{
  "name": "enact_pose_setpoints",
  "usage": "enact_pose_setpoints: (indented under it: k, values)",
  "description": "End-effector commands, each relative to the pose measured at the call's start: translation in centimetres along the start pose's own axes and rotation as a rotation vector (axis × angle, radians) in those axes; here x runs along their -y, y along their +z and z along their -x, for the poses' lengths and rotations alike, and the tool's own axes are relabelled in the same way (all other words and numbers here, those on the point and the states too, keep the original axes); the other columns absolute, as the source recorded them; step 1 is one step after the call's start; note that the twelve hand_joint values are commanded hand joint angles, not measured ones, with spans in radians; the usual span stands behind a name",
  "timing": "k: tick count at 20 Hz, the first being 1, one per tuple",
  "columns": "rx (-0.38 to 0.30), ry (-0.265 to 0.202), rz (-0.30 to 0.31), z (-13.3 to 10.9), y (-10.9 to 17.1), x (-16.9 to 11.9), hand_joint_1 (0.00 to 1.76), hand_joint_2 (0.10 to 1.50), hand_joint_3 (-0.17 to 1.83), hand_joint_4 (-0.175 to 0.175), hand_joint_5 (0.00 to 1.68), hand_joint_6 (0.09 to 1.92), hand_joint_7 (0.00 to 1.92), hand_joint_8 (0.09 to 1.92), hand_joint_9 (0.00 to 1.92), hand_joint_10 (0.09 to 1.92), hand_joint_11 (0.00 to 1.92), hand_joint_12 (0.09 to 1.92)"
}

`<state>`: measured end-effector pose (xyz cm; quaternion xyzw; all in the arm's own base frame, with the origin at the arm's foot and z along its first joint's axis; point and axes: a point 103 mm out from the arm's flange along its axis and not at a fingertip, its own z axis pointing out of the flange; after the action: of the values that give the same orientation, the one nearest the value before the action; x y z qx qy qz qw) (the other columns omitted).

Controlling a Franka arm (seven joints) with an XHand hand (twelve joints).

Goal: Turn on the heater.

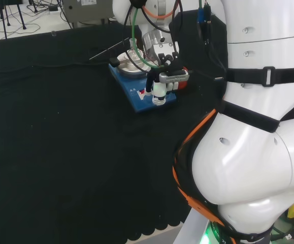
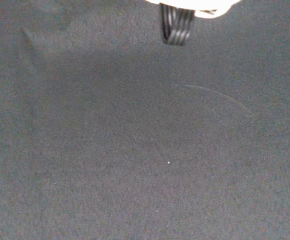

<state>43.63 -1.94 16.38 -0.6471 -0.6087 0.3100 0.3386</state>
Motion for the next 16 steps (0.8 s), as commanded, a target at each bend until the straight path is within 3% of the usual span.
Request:
enact_pose_setpoints:
  k: [1, 16]
  values:
    - [0.002, 0.004, -0.005, 0.21, 0.21, -0.28, 1.42, 0.74, 0.99, -0.044, 0.20, 0.15, 1.73, 1.61, 1.84, 1.70, 1.81, 1.70]
    - [0.001, 0.004, -0.017, 0.68, 0.32, -0.75, 1.42, 0.74, 1.00, -0.045, 0.22, 0.14, 1.73, 1.61, 1.83, 1.71, 1.81, 1.70]
